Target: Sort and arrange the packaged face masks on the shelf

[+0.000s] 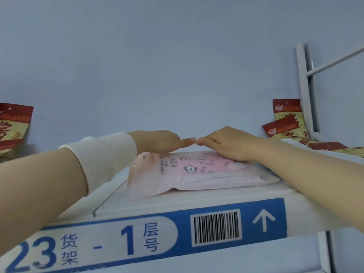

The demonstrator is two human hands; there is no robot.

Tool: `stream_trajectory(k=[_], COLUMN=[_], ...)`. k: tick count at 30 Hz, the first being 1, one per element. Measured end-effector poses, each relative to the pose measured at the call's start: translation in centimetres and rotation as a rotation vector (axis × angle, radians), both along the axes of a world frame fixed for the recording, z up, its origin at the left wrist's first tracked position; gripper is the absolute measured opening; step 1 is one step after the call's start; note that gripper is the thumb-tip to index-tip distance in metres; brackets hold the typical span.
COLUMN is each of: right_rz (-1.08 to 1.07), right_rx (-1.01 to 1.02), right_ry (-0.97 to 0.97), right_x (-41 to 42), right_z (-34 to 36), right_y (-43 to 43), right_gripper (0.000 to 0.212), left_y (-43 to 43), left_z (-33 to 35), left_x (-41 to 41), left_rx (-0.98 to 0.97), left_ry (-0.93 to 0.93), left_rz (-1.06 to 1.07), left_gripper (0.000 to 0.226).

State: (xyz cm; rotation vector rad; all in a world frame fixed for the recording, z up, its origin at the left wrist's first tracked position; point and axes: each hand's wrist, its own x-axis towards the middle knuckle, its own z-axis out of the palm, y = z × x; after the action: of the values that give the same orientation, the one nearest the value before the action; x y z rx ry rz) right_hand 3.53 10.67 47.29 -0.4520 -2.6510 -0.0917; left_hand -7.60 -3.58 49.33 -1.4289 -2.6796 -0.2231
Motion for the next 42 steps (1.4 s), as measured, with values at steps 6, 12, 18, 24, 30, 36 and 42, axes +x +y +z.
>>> stream_trajectory(k=[6, 12, 18, 24, 30, 36, 42], right_rz=[0.081, 0.087, 0.083, 0.093, 0.043, -0.003, 0.019], right_rx=[-0.107, -0.149, -0.209, -0.226, -0.163, 0.016, 0.172], right_ry=[-0.08, -0.069, -0.095, -0.135, -0.098, 0.197, 0.297], right_x=[1.2, 1.4, 2.2, 2.6, 2.9, 4.7, 4.6], right_z=[-1.3, -1.6, -1.9, -2.3, -2.2, -0.7, -2.8], right_y=[-0.8, -0.4, -0.1, -0.1, -0.9, -4.1, -8.3], right_gripper=[0.055, 0.05, 0.059, 0.055, 0.067, 0.057, 0.048], left_y=[-2.2, -2.1, -3.6, -3.0, -4.2, -7.7, -10.9], left_z=[-2.1, -4.0, -3.8, -4.6, -4.3, -2.8, -5.4], left_x=[2.9, 2.9, 0.2, -0.1, 2.8, 3.7, 5.6], left_rx=[-0.089, 0.08, 0.313, 0.319, 0.348, 0.539, 0.531], left_ry=[-0.007, 0.017, -0.32, -0.508, -0.302, 0.143, 0.445], left_rz=[-0.05, 0.014, 0.215, 0.131, 0.216, 0.172, 0.161], left_gripper=[0.081, 0.082, 0.084, 0.056, 0.075, 0.07, 0.065])
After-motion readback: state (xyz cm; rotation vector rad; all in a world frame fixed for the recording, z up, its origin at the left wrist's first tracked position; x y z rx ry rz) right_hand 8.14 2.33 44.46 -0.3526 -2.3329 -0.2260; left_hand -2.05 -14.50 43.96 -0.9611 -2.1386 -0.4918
